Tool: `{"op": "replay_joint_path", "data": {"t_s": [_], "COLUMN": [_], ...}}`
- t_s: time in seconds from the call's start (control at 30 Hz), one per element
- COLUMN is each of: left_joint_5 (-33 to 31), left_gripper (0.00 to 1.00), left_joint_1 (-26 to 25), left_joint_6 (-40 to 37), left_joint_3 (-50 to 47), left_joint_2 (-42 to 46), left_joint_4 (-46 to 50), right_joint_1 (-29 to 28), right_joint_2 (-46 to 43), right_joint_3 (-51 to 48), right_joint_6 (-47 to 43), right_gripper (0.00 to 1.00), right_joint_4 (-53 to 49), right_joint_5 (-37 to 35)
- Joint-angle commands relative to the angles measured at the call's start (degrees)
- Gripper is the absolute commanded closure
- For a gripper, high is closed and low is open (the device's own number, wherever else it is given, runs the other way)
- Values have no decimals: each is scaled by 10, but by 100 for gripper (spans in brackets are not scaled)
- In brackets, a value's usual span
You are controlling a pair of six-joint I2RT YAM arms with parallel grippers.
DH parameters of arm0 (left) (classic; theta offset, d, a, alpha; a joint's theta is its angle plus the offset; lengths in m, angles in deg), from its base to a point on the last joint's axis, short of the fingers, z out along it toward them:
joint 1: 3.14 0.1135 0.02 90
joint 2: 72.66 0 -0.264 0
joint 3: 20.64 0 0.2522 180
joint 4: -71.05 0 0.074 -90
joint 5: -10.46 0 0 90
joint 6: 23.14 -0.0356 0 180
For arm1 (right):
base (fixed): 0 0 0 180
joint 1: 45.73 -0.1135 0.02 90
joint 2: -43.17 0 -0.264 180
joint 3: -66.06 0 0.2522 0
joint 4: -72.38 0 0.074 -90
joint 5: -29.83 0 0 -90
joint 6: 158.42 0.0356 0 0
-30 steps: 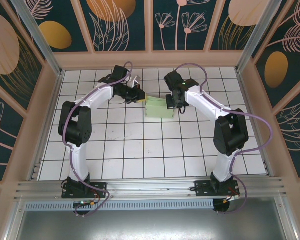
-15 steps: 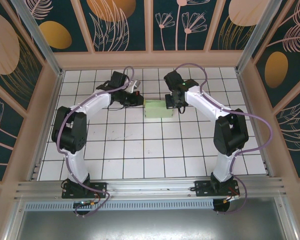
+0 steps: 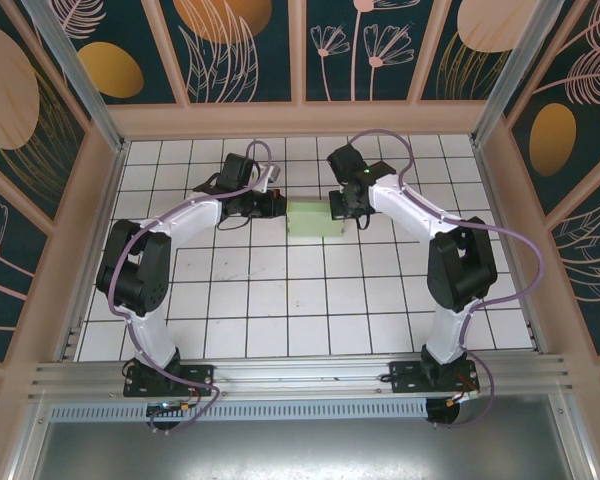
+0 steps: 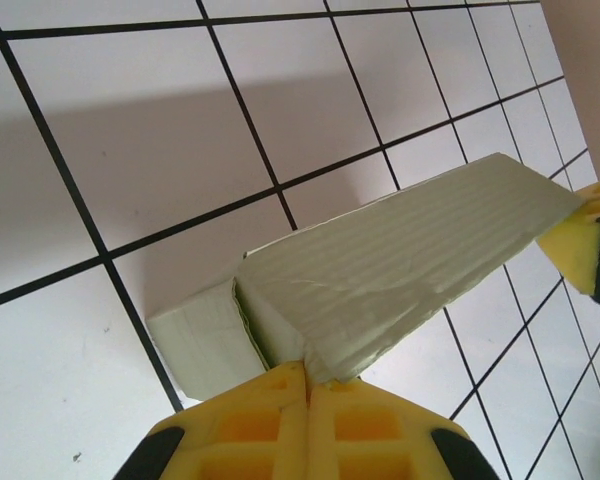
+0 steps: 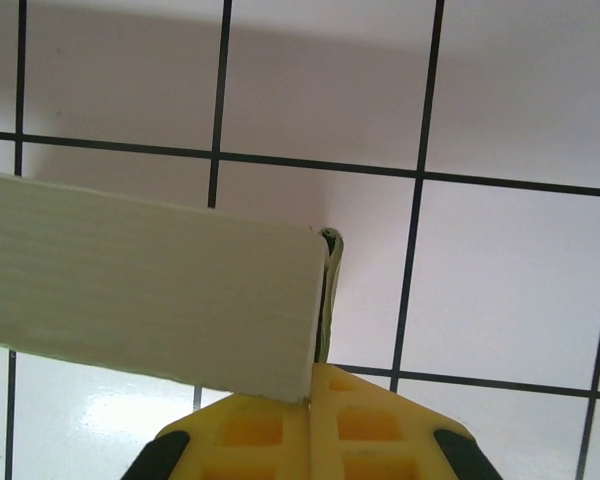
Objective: Fold the paper box
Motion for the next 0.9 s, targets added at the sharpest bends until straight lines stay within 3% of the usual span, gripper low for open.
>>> {"op": "replay_joint_path", "data": {"t_s": [0.0, 0.17, 0.37, 0.47, 0.53, 0.7, 0.8, 0.83, 0.87], "left_joint_5": [-24, -18, -13, -3, 7, 30, -5, -24, -53], "left_gripper": [96, 84, 54, 51, 44, 2, 1, 6, 18], "left_joint_1": [-2, -2, -3, -2, -2, -3, -2, -2, -2], "left_joint_6": [-6, -6, 4, 2, 1, 50, 110, 124, 141], "left_joint_3": [-14, -19, -27, -25, -28, -38, -33, -30, -25], "left_joint_2": [-13, -13, 25, 40, 53, 73, 73, 72, 65], "left_joint_4": [10, 7, -8, 0, -4, -67, -100, -101, -96], "right_joint_1": [-4, -4, -4, -4, -4, -4, -4, -4, -4], "right_joint_2": [-4, -7, -8, -6, -6, -9, -13, -13, -14], "right_joint_3": [-36, -38, -19, -16, -16, -20, -24, -24, -24], "right_joint_6": [17, 22, 20, 22, 22, 23, 24, 25, 24], "right_gripper": [100, 100, 100, 100, 100, 100, 100, 100, 100], "right_joint_4": [11, 18, 9, 8, 8, 7, 9, 9, 9], "right_joint_5": [19, 19, 0, -1, -1, -4, -5, -5, -5]}}
